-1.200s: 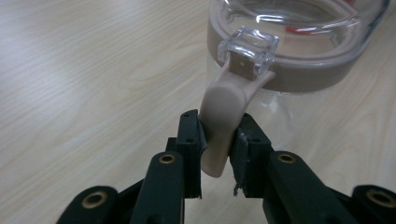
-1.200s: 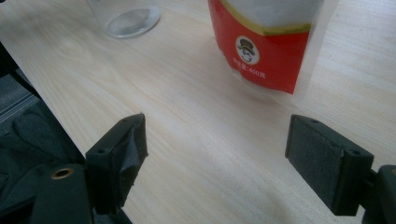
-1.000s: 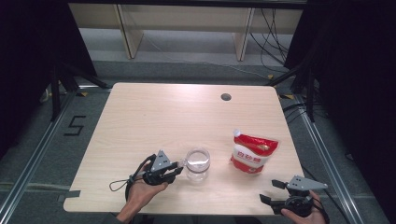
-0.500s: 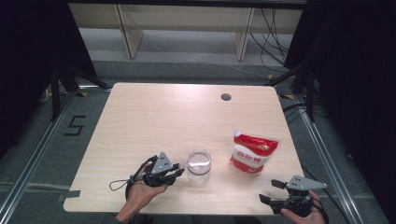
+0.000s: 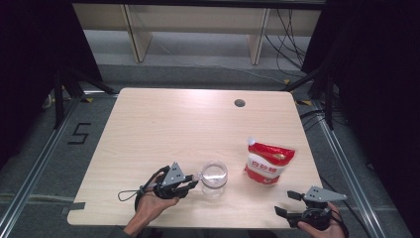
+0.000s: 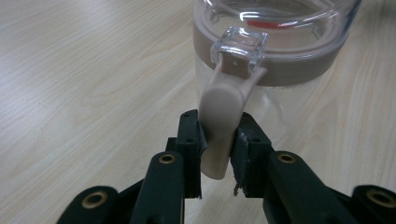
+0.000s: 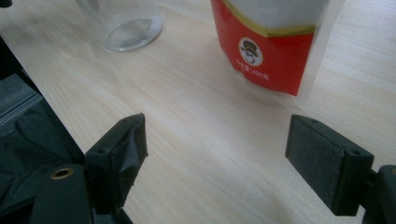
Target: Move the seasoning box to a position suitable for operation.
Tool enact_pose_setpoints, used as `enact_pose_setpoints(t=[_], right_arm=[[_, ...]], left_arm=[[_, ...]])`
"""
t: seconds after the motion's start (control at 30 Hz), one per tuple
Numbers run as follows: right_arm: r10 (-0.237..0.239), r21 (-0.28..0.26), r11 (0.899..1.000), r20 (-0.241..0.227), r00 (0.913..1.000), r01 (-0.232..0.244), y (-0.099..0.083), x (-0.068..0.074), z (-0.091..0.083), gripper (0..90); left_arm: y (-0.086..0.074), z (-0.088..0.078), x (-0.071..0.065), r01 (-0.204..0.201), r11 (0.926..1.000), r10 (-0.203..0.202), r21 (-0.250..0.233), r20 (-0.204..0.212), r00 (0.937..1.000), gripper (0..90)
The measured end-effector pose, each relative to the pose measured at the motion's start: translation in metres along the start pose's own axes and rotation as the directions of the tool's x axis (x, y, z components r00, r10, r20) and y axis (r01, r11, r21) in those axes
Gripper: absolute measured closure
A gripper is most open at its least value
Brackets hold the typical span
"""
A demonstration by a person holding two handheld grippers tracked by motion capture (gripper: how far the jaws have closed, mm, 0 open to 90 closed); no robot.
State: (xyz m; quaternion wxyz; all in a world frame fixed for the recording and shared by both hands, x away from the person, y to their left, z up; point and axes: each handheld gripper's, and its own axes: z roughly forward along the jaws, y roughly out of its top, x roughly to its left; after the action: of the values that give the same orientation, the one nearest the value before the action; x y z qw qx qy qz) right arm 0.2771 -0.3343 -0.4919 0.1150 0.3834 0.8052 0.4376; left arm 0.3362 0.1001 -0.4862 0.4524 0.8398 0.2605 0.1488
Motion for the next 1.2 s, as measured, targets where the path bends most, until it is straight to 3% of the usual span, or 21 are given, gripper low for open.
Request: enact_pose_setpoints(t=[0.07,0.1,0.13,0.17,0.2,0.23,0.33,0.4,0.43,0.53,0.6,0.67,0.73,0.77,0.8,0.83,0.87,0.93,1.0,1.07,1.2], right_arm=[[0.012,-0.002,1.000,-0.018,0.9998,-0.012,0.000,0.000,0.001,21.3],[0.007,-0.002,1.000,-0.015,0.9999,-0.007,0.000,0.000,0.002,21.3],[0.037,0.010,0.999,-0.020,0.9991,-0.036,0.001,0.003,0.001,21.1],[0.037,0.010,0.999,-0.020,0.9991,-0.036,0.001,0.003,0.001,21.1],[0.020,-0.001,1.000,-0.014,0.9997,-0.020,0.001,0.003,0.001,21.1],[-0.008,-0.011,1.000,-0.011,0.9999,0.007,0.002,0.002,0.001,21.1],[-0.005,-0.010,1.000,-0.020,0.9998,0.005,0.002,0.002,0.002,20.9],[0.023,-0.011,1.000,-0.028,0.9993,-0.024,0.002,0.005,0.001,20.9],[0.027,-0.011,1.000,-0.030,0.9992,-0.027,0.003,0.005,0.001,20.8],[0.035,-0.005,0.999,-0.032,0.9989,-0.035,0.003,0.006,0.001,20.8],[-0.002,-0.016,1.000,-0.031,0.9995,0.001,0.004,0.004,0.002,20.7],[-0.013,-0.020,1.000,-0.027,0.9995,0.012,0.005,0.004,0.002,20.7],[0.022,-0.017,1.000,-0.033,0.9992,-0.023,0.005,0.007,0.003,20.8],[-0.017,-0.016,1.000,-0.024,0.9996,0.017,0.007,0.005,0.003,20.9],[0.022,-0.009,1.000,-0.042,0.9989,-0.022,0.007,0.008,0.003,21.0],[-0.015,-0.023,1.000,-0.027,0.9995,0.014,0.008,0.007,0.005,21.0],[-0.010,-0.025,1.000,-0.045,0.9989,0.009,0.008,0.008,0.005,21.0],[0.020,-0.013,1.000,-0.046,0.9987,-0.021,0.009,0.010,0.004,20.8],[0.012,-0.018,1.000,-0.041,0.9991,-0.013,0.009,0.010,0.005,20.7],[-0.011,-0.025,1.000,-0.042,0.9990,0.010,0.009,0.009,0.006,20.7],[-0.012,-0.023,1.000,-0.046,0.9989,0.011,0.009,0.009,0.006,20.7]], left_arm=[[0.000,0.001,0.000,-0.019,0.9998,0.019,0.000,0.012,0.9997,74.0],[0.000,0.002,-0.002,0.004,1.0000,-0.004,-0.008,0.017,0.9999,74.0],[0.001,0.001,-0.002,-0.021,0.9998,0.021,0.001,0.020,0.9996,74.0],[0.001,0.002,-0.003,-0.004,1.0000,0.004,-0.007,0.028,0.9996,74.0],[0.001,0.002,-0.003,-0.014,0.9999,0.014,-0.005,0.029,0.9995,73.9],[0.001,0.003,-0.003,0.005,1.0000,-0.005,-0.007,0.029,0.9996,73.9],[0.001,0.002,-0.002,-0.002,1.0000,0.002,-0.002,0.023,0.9997,73.2],[0.002,0.001,-0.002,0.014,0.9999,-0.014,-0.007,0.020,0.9997,66.0],[0.003,-0.001,-0.001,-0.005,1.0000,0.006,-0.006,0.019,0.9998,59.4],[0.002,-0.002,-0.004,0.033,0.9994,-0.033,-0.007,-0.004,0.9995,50.7],[0.000,-0.006,-0.004,0.022,0.9997,-0.022,0.006,-0.015,0.9997,44.9],[-0.001,-0.010,-0.005,0.044,0.9990,-0.044,0.011,-0.022,0.9988,43.0],[-0.003,-0.013,-0.007,0.064,0.9979,-0.065,-0.011,-0.012,0.9978,40.0],[-0.003,-0.015,-0.007,0.063,0.9979,-0.063,-0.010,-0.014,0.9979,39.0],[-0.004,-0.016,-0.008,0.076,0.9969,-0.076,-0.019,-0.004,0.9971,38.0],[-0.005,-0.017,-0.009,0.098,0.9948,-0.098,-0.029,-0.005,0.9952,36.9],[-0.005,-0.020,-0.008,0.090,0.9959,-0.090,-0.013,-0.003,0.9959,35.9],[-0.005,-0.024,-0.008,0.138,0.9902,-0.138,-0.020,0.008,0.9904,35.1],[-0.006,-0.024,-0.008,0.143,0.9893,-0.142,-0.028,0.027,0.9895,35.0],[-0.005,-0.025,-0.009,0.175,0.9842,-0.174,-0.030,0.034,0.9842,34.0],[-0.005,-0.025,-0.008,0.179,0.9834,-0.178,-0.031,0.031,0.9836,33.1]])
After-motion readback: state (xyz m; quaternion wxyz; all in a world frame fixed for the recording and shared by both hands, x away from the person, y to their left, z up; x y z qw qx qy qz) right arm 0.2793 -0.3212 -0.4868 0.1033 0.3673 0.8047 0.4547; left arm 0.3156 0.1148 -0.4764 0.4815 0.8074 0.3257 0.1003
